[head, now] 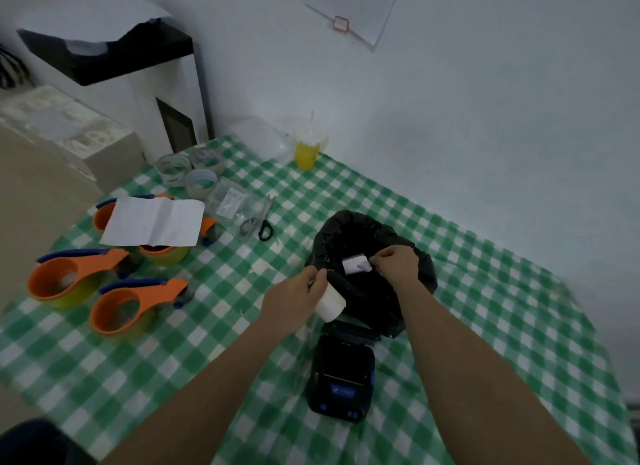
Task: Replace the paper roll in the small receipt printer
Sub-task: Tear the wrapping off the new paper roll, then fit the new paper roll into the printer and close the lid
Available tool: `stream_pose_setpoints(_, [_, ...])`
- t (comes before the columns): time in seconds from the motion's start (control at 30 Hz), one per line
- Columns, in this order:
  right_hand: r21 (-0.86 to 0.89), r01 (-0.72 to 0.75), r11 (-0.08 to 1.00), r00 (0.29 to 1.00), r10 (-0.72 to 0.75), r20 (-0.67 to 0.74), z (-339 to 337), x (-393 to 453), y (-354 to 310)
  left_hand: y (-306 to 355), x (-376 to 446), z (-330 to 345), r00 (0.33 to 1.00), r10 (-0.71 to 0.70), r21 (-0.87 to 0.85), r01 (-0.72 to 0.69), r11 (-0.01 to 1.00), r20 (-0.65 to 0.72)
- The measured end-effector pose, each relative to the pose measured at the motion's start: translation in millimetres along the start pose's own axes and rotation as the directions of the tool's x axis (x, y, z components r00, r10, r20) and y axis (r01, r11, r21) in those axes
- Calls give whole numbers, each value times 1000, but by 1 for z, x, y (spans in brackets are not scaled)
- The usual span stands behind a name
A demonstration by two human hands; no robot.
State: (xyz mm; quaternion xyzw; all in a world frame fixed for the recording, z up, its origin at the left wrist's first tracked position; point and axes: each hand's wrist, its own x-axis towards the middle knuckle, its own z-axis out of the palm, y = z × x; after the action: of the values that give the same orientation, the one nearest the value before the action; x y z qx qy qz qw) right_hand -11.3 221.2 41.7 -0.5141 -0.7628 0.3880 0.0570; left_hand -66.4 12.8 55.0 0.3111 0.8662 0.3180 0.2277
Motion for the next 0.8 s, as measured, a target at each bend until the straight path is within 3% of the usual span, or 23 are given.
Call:
stream_pose_setpoints(0.17, [44,56,997,998,-56,-15,-2,6,3,1,4,3,1000,-2,-35,2,999,12])
stream_pose_setpoints(0.33, [268,77,960,997,-66,-49,-8,-24,6,3,-1,7,999,14,-66,-12,998,32])
stream_pose_setpoints(0.47, [358,137,924,975,-188,114,-13,-92,20,4,-13,13,993,40,-158,-23,987,109])
stream_pose_setpoints(0.57, [399,83,913,918,-225,326,-15,-137,38,4,-23,17,980,76,-189,-41,981,183])
stream_pose_setpoints(0.63, [388,100,916,886,-260,385,-9,-158,50,5,-31,21,963,117,-205,-67,976,245])
stream_pose_setpoints(0.73, [463,117,878,916,-276,292,-1,-181,70,9,-45,30,943,108,-178,-53,983,316])
stream_pose_setpoints(0.8, [553,-4,833,957,-158,245,7,-184,74,10,-44,31,943,73,-271,19,962,324])
